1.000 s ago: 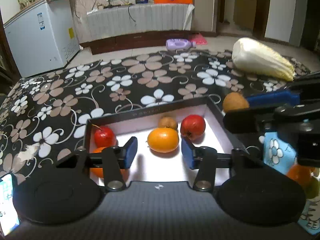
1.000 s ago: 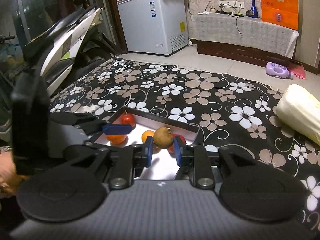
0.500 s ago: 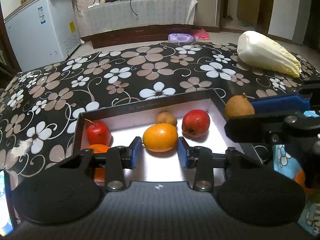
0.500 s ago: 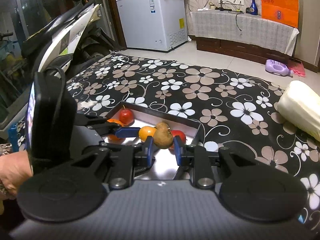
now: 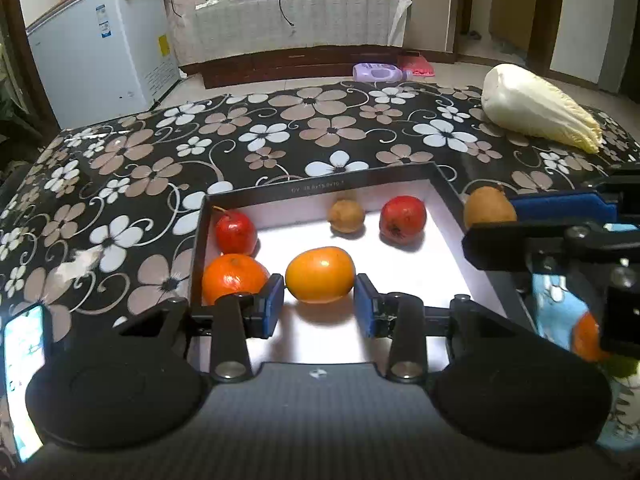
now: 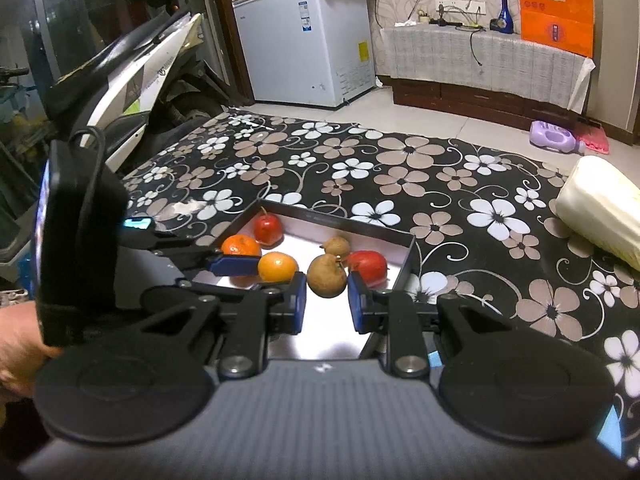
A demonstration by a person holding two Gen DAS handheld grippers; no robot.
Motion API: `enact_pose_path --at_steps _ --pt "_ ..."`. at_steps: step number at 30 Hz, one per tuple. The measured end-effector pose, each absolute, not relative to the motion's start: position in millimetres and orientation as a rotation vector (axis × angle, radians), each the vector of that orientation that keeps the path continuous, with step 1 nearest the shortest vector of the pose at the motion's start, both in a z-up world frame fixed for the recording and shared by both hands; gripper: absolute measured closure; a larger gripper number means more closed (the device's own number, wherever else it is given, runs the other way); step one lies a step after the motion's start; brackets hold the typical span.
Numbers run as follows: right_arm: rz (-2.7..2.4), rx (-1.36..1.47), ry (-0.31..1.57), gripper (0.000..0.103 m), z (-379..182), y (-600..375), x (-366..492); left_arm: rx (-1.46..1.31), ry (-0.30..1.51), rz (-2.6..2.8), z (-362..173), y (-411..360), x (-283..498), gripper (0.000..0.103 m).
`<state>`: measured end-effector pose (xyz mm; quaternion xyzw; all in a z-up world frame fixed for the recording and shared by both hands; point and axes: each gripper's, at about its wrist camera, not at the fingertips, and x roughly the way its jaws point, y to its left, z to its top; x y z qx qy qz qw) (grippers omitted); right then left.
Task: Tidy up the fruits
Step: 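Grasp a large orange with the left gripper while the right gripper holds the brown fruit, then lift the orange and brown fruit out of the tray with both grippers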
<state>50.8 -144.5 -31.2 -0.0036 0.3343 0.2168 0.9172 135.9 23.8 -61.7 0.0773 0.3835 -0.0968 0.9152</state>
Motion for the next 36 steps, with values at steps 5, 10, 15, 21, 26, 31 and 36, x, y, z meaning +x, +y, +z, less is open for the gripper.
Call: enact_pose_path --at_steps 5,10,15,21,26,31,36 --pt "0.445 0.004 0.674 0.078 -28.1 -144.4 38.2 0.165 0.774 -0.187 -52.3 24.8 115.1 0.059" --pt "0.443 -0.001 0.675 0.078 -27.7 -144.3 29.1 0.162 0.781 -0.161 -47.7 28.2 99.5 0.059" --pt "0.445 0.014 0.678 0.078 -28.3 -145.5 17.2 0.143 0.792 -0.154 -45.9 28.8 83.7 0.059" --pt "0.463 0.009 0.677 0.078 -28.3 -140.8 1.5 0.165 0.792 -0.155 -46.9 21.2 53.5 0.059" --pt "0.474 0.001 0.679 0.078 -28.4 -139.4 -12.1 0.17 0.797 -0.13 -50.0 22.6 33.3 0.059" --pt "0.475 0.004 0.684 0.078 -29.5 -138.3 -23.7 0.16 0.804 -0.096 -52.5 30.9 19.1 0.059" --pt "0.485 -0.007 0.694 0.078 -32.7 -132.2 -31.3 0.158 0.805 -0.083 -53.5 36.0 13.5 0.059"
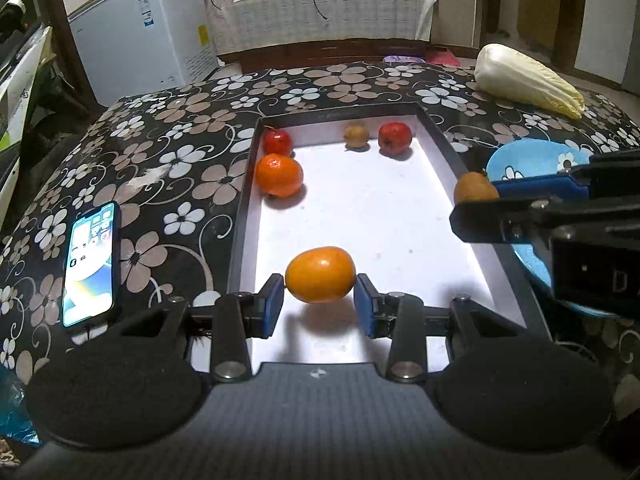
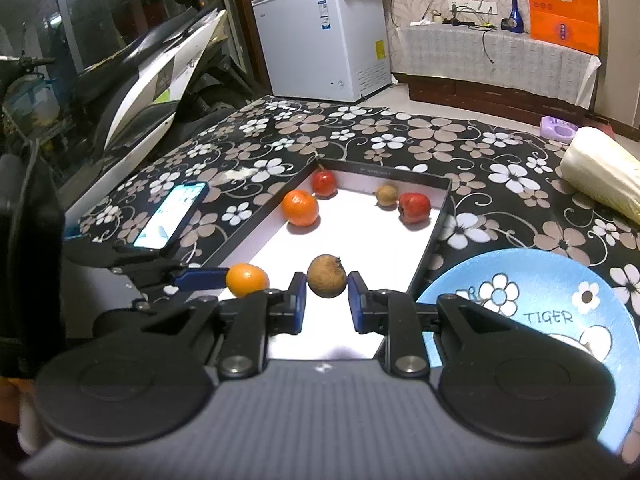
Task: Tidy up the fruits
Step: 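Lift the orange and brown fruit out of the tray with both grippers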
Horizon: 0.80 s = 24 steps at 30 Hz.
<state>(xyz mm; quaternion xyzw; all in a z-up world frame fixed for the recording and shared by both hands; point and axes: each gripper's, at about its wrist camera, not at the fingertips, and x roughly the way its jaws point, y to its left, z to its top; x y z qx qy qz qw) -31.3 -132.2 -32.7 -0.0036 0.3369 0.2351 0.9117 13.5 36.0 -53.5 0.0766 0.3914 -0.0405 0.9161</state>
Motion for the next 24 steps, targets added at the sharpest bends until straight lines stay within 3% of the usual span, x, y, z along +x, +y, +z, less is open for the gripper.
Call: enact_pose_path --at_steps 24 --pt "0.468 -0.02 0.716 0.078 -40.9 -129.9 -27.1 0.158 0.79 -0.071 -53.4 42.2 18.6 0.059"
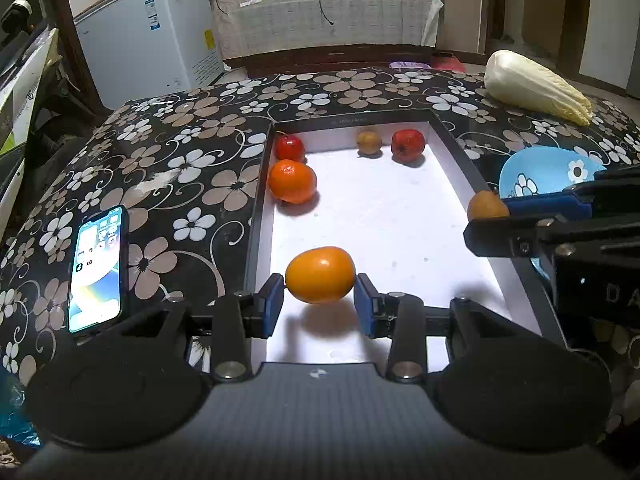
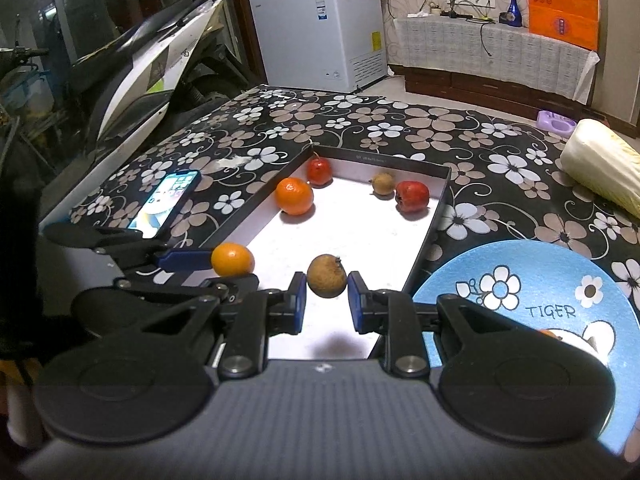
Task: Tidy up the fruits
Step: 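Lift the orange and brown fruit out of the tray with both grippers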
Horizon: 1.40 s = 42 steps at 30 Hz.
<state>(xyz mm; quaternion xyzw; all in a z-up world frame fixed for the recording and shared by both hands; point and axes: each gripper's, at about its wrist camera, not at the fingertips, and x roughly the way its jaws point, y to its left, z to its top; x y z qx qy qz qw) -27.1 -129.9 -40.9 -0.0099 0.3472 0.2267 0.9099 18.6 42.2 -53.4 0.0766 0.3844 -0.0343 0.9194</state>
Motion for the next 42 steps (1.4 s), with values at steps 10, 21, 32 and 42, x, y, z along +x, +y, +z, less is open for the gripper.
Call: enact_pose_path --at_steps 10,21,32,42 --pt "0.46 -0.01 0.714 0.078 -39.5 -134.3 -25.3 0.155 0.788 -0.075 -54.3 43.5 19.1 0.059" --pt "0.45 -0.006 0.71 0.078 -37.8 -140.6 -26.4 0.15 0.77 -0.088 -49.9 38.0 16.9 0.059" --pt "0.426 0.008 0.702 0.078 -35.8 -148.0 -26.0 0.166 0.738 -0.115 -44.9 24.1 12.4 0.059" --pt "0.393 0.019 0.7 0.078 -34.8 -160.2 -26.0 0.156 0.721 -0.147 -41.2 11.5 10.6 0.059"
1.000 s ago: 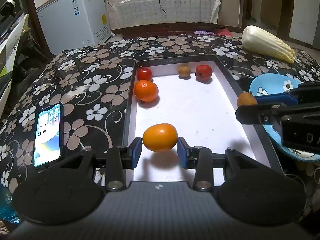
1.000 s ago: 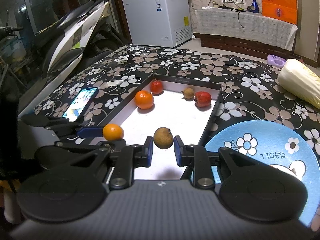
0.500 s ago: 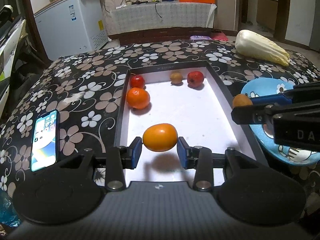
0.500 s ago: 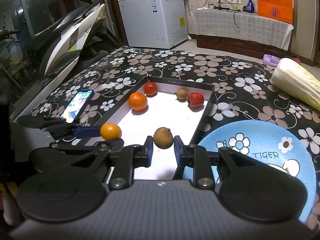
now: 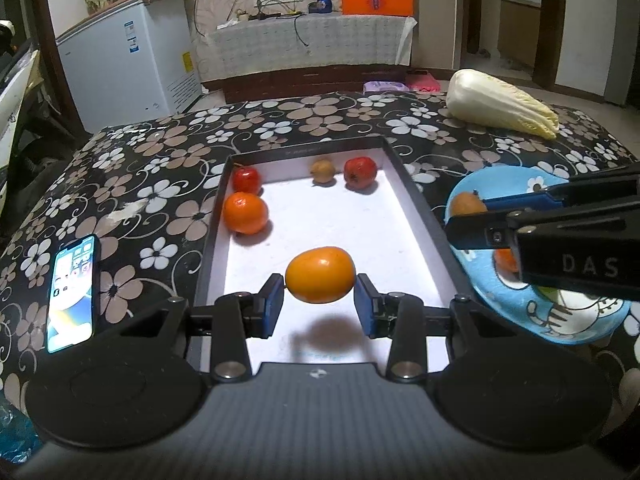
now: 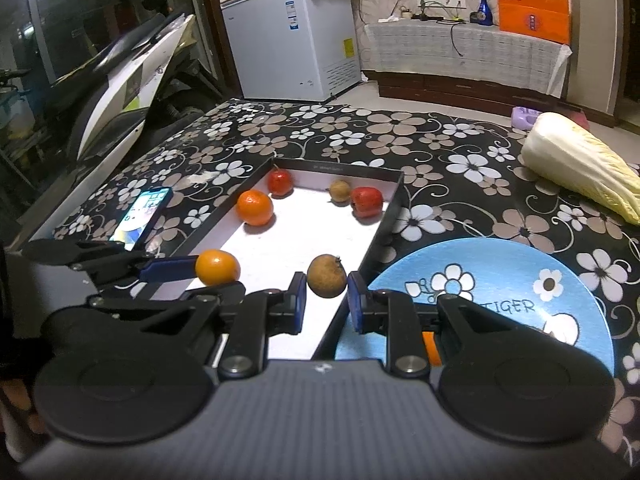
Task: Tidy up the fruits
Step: 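Lift the orange and brown fruit out of the tray with both grippers, then carry the orange and brown fruit over the blue plate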
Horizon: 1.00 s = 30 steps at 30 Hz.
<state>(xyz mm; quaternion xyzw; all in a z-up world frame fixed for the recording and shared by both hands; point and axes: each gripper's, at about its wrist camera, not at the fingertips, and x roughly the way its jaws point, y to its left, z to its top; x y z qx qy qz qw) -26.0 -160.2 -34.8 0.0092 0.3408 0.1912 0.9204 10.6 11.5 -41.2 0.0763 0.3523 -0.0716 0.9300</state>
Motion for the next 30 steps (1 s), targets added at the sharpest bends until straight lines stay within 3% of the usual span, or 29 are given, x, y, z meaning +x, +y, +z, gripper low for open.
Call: enact_pose_path --at_steps 30 --pt "0.31 0.041 0.69 0.078 -30.2 -200.1 -32.2 0.158 0.673 -0.277 -34.0 -40.0 2.0 0.059"
